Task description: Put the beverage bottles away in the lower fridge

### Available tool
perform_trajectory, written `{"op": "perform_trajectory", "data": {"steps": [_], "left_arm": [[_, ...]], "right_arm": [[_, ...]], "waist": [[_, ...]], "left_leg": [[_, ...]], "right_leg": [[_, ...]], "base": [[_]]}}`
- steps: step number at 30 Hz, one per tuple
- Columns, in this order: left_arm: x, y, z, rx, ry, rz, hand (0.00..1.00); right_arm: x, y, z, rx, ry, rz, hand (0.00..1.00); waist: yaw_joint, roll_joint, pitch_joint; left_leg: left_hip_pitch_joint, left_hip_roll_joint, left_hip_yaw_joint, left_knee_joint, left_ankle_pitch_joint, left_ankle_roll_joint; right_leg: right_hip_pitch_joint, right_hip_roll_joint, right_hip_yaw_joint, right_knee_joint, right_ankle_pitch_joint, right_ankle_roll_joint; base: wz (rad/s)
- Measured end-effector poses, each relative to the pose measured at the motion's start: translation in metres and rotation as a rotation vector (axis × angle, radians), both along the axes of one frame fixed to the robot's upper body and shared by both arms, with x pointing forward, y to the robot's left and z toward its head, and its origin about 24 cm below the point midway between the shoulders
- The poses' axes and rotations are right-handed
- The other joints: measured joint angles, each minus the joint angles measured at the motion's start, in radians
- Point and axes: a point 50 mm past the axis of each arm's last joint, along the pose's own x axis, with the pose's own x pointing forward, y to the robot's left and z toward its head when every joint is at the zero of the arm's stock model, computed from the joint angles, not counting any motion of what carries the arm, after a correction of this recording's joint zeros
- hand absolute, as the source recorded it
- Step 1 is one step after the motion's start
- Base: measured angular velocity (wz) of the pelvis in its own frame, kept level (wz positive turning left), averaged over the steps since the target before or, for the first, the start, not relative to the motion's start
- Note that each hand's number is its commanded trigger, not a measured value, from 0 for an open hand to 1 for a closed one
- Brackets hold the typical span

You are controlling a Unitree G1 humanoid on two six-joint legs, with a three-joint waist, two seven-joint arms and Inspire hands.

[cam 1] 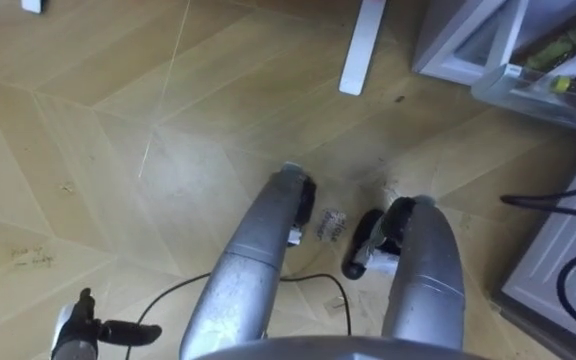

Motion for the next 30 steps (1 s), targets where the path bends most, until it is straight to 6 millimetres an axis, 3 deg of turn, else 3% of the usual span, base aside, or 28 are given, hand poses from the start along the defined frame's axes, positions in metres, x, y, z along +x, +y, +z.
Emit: {"op": "perform_trajectory", "data": {"steps": [9,19,30], "left_arm": [[0.006,0.003,0.006,0.023,-0.070,-0.020,0.00],[-0.015,0.006,0.007,0.031,-0.021,-0.018,0.00],[-0.001,0.004,0.014,0.026,-0.077,-0.069,0.00]], "right_arm": [[0.013,0.006,0.025,0.044,-0.114,-0.048,0.00],[0.023,0.014,0.044,0.029,-0.217,-0.015,0.00],[0.029,0.022,0.048,0.035,-0.260,0.036,0.00]], "waist": [[0.006,0.008,0.0002],[0.012,0.011,-0.0005],[0.016,0.010,-0.0001]], "left_leg": [[0.010,0.004,0.001,0.010,-0.009,-0.017],[0.005,0.019,-0.014,0.061,-0.038,-0.054],[0.005,0.037,-0.030,0.096,-0.053,-0.077]], "right_leg": [[0.000,0.002,0.005,0.029,-0.024,-0.022],[0.000,0.003,-0.016,0.082,-0.055,-0.074],[0.010,0.024,-0.036,0.098,-0.063,-0.100]], "base": [[0.00],[0.01],[-0.03]]}}
